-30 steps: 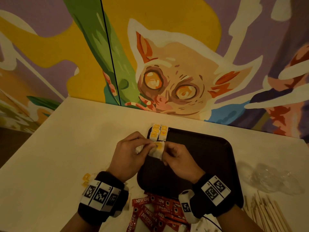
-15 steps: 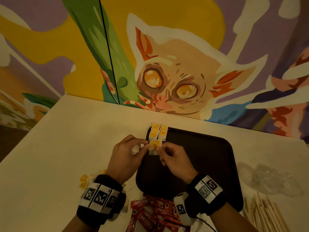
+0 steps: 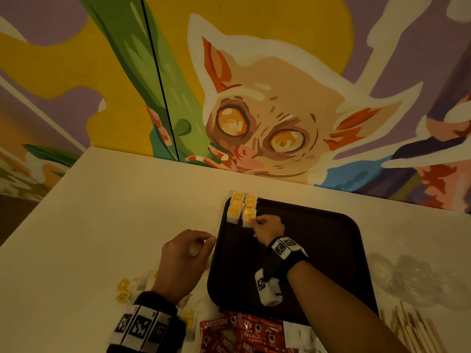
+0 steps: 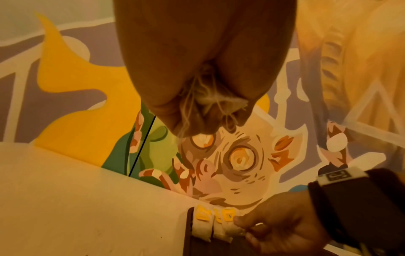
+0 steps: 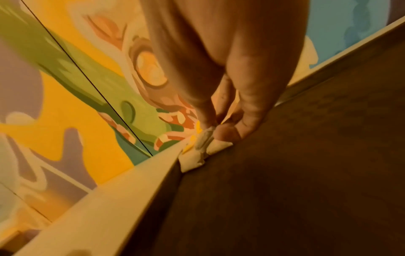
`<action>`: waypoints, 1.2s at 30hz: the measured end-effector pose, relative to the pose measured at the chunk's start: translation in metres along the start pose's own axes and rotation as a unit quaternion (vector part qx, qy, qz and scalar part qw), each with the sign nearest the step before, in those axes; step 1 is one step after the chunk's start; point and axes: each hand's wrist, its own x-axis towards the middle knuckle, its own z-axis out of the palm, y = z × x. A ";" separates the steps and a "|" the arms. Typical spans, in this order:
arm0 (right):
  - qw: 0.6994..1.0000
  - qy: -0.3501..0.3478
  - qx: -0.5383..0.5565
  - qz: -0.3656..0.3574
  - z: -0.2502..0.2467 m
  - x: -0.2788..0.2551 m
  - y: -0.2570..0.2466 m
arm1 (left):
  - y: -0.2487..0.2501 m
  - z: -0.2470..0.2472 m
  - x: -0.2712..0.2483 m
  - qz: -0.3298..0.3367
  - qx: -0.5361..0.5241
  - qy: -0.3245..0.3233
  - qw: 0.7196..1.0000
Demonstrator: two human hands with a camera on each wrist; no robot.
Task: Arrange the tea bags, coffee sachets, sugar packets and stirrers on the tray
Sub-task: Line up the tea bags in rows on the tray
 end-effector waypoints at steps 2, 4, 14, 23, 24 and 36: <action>1.000 -0.009 -0.013 0.018 0.004 0.007 -0.003 | -0.001 0.001 0.000 -0.035 -0.024 -0.005 0.999; 0.999 -0.010 -0.027 0.029 0.007 0.010 -0.006 | -0.001 0.002 0.001 -0.056 -0.029 -0.014 0.998; 0.997 0.030 -0.029 0.060 0.025 0.027 0.001 | 0.014 0.009 0.008 -0.318 -0.321 -0.025 0.892; 0.996 0.022 0.036 -0.083 0.012 -0.022 -0.020 | 0.012 0.010 0.014 -0.420 -0.500 -0.038 0.756; 0.992 -0.008 0.055 -0.112 0.009 -0.037 -0.026 | 0.012 0.010 0.014 -0.426 -0.510 -0.038 0.746; 0.948 -0.162 0.039 -0.270 -0.010 -0.150 -0.035 | 0.027 0.015 0.006 -0.440 -0.507 -0.060 0.738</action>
